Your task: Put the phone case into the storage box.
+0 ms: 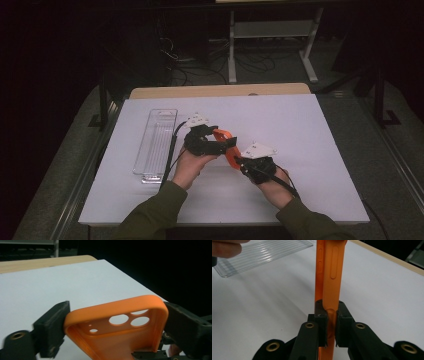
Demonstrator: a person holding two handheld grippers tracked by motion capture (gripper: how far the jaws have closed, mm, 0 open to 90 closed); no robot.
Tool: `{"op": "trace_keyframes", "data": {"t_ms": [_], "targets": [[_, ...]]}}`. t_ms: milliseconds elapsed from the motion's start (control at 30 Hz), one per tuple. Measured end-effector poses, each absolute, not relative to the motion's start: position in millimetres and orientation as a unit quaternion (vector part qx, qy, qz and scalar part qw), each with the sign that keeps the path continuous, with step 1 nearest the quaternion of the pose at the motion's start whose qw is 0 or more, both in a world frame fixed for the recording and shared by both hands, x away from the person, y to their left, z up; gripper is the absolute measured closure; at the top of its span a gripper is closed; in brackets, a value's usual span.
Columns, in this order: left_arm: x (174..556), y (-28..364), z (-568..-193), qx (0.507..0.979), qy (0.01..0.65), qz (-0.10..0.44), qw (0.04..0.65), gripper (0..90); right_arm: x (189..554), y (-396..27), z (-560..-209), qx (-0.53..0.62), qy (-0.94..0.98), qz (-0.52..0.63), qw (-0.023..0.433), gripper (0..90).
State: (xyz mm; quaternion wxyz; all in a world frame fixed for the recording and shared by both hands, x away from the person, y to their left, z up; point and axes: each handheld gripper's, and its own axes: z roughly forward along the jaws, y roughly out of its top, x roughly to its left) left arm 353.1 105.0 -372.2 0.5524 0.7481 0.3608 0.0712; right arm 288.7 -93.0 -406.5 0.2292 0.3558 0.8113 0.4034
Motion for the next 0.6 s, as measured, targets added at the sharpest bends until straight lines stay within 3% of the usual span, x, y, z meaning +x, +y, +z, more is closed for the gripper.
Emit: {"op": "trace_keyframes", "data": {"t_ms": [600], "targets": [[353.6, 106.3, -369.6, 0.754, 0.341, 0.081, 0.555, 15.2, 290.1, -93.4, -407.3, 0.351, 0.812, 0.406, 0.230, 78.4]]}}
